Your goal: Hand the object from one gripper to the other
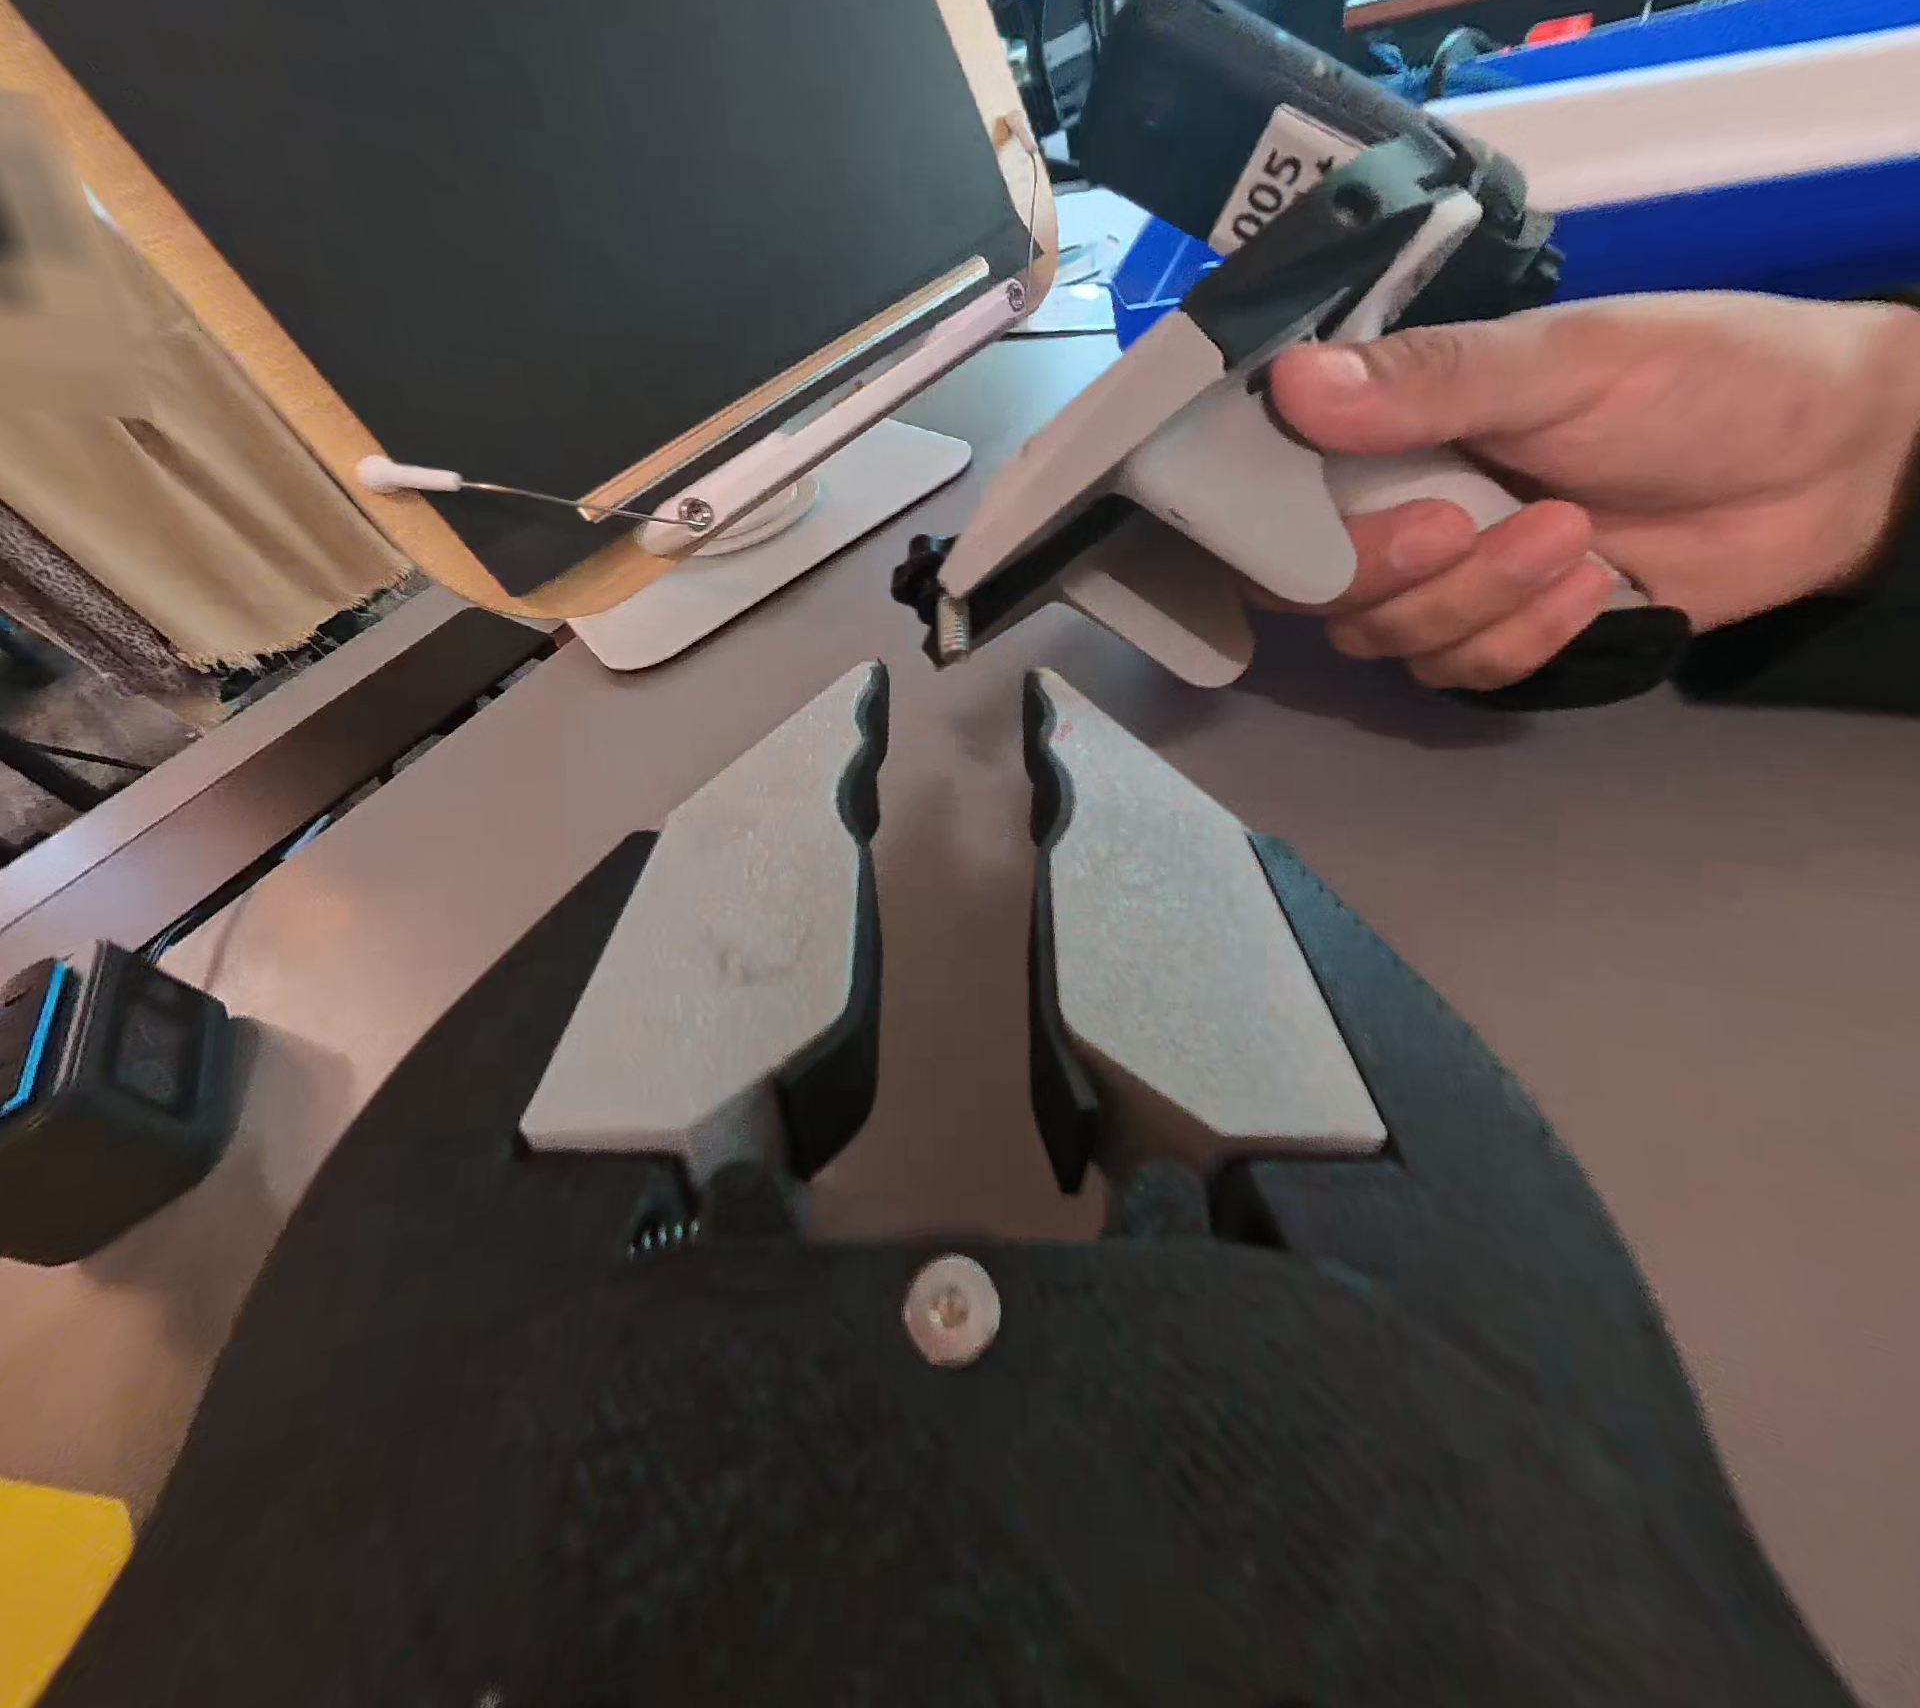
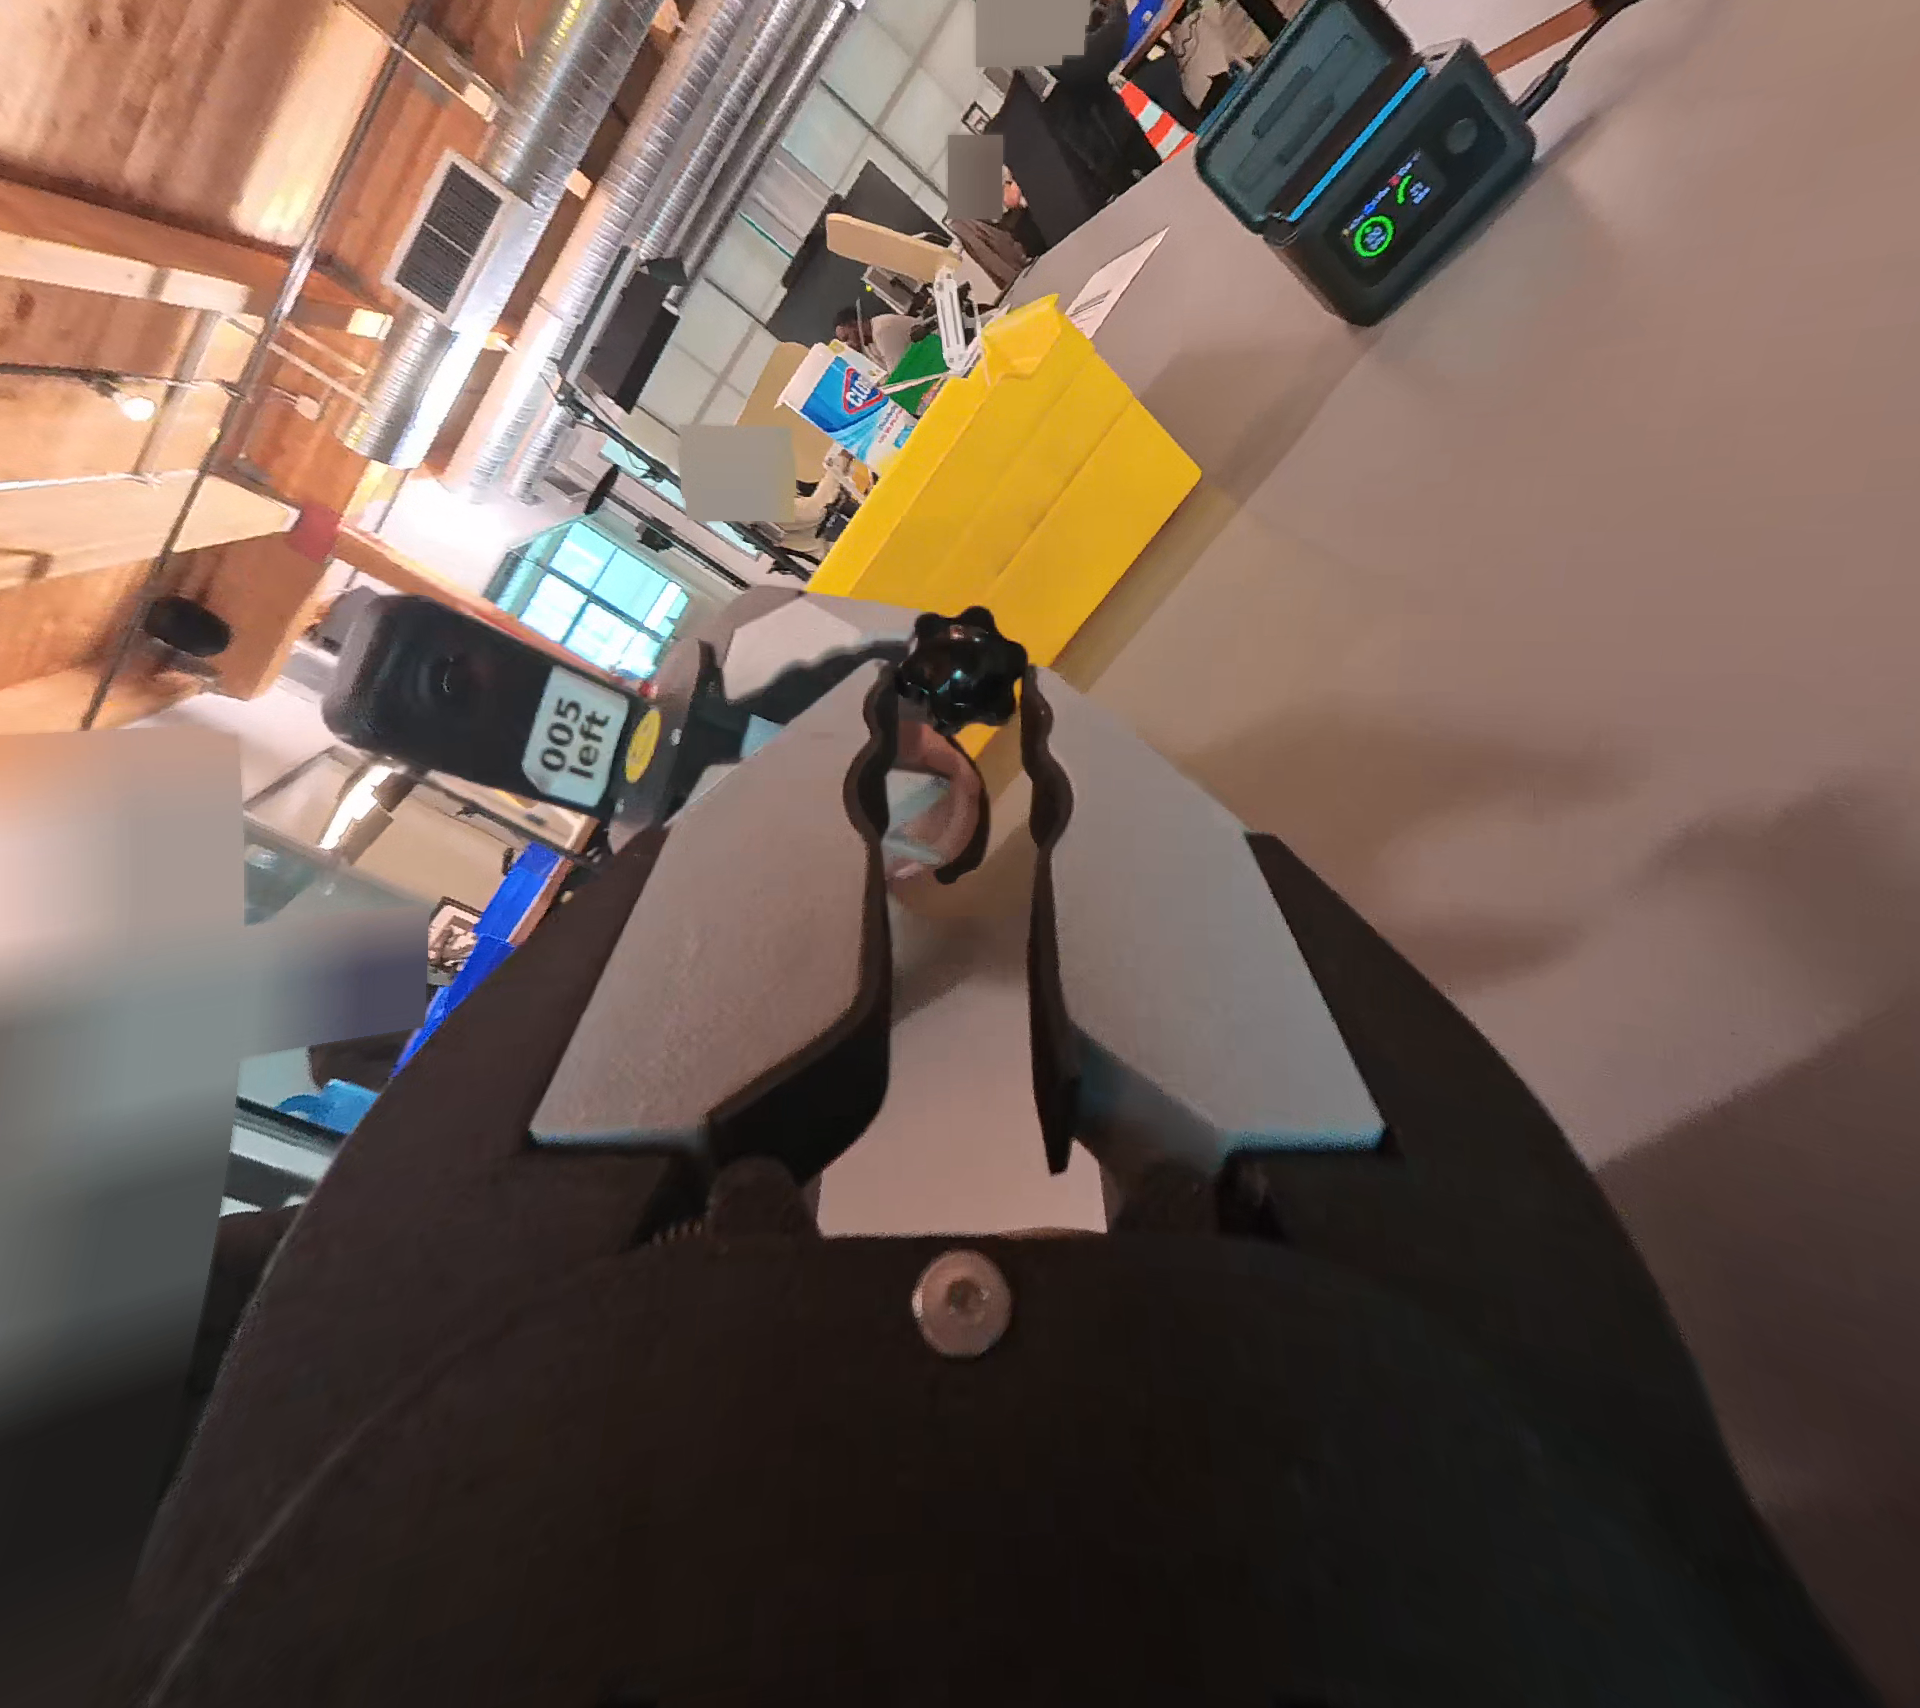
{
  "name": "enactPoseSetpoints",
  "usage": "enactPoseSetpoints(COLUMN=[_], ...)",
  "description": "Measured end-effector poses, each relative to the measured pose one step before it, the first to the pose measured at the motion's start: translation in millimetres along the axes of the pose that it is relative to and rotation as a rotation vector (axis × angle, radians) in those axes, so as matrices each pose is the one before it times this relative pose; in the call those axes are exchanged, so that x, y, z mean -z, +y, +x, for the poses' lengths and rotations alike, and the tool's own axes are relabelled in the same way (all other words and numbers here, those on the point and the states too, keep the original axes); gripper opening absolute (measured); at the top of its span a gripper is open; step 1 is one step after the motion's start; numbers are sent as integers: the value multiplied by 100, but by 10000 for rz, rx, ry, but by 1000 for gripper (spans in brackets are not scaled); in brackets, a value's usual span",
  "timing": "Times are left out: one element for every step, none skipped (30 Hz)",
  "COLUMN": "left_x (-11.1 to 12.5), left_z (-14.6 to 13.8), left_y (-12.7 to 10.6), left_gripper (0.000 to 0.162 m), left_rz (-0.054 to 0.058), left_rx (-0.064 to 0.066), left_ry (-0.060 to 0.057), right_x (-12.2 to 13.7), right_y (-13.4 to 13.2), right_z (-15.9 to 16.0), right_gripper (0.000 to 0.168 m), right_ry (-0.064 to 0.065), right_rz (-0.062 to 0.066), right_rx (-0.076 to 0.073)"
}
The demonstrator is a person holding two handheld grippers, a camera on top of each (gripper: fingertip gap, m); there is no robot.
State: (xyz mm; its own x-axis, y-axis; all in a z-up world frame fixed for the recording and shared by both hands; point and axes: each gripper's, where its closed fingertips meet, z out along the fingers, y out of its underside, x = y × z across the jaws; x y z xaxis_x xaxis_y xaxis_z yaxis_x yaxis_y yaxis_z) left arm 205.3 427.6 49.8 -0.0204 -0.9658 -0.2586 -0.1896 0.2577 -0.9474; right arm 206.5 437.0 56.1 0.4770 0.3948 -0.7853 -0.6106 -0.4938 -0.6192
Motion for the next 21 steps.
enactPoseSetpoints(left_x=[-156,-122,-54,9,35,13,3,-12,-10,21,69,93,116,144,171,191,203,241,221,148,73], left_z=[185,198,66,-9,-141,-302,-17,29,7,-151,-140,135,282,376,684,861,735,563,598,626,445], left_y=[154,78,-83,-193,-65,102,33,72,79,5,-87,-99,-23,-126,-196,-272,-498,-703,-598,-323,-142], left_gripper=[23,23,23,19,13,4,3,3,3,3,3,3,3,3,3,3,3,3,3,3,3], left_rz=[-96,-43,45,121,50,-51,-42,-88,-106,-24,76,99,67,145,209,240,371,496,390,185,88], left_rx=[-135,-130,-129,-119,-100,-124,-9,215,397,609,732,855,1044,1165,1245,1294,1107,781,533,391,296], left_ry=[-16,14,-71,-112,-155,-185,58,147,198,138,219,465,635,747,964,1091,951,696,583,518,342], right_x=[-114,-120,-114,-109,-108,-30,20,15,36,52,69,84,75,82,64,71,72,72,66,45,0], right_y=[99,123,140,178,180,44,14,38,84,38,-25,-64,-98,-131,-202,-242,-288,-311,-306,-275,-187], right_z=[-184,-95,4,20,-6,-25,-7,23,54,92,108,33,-105,-278,-444,-508,-550,-620,-665,-638,-511], right_gripper=[20,20,20,20,20,20,20,20,20,20,23,29,30,32,35,39,42,45,47,47,48], right_ry=[-116,-47,26,43,20,-6,-1,23,74,143,199,187,103,-16,-139,-203,-251,-297,-317,-282,-201], right_rz=[-25,-33,-39,-66,-80,-5,-10,-52,-101,-98,-55,-42,-28,12,58,101,134,154,160,141,86], right_rx=[-104,-68,-27,-2,-11,-37,-43,39,173,300,404,447,419,354,280,205,163,156,178,199,202])
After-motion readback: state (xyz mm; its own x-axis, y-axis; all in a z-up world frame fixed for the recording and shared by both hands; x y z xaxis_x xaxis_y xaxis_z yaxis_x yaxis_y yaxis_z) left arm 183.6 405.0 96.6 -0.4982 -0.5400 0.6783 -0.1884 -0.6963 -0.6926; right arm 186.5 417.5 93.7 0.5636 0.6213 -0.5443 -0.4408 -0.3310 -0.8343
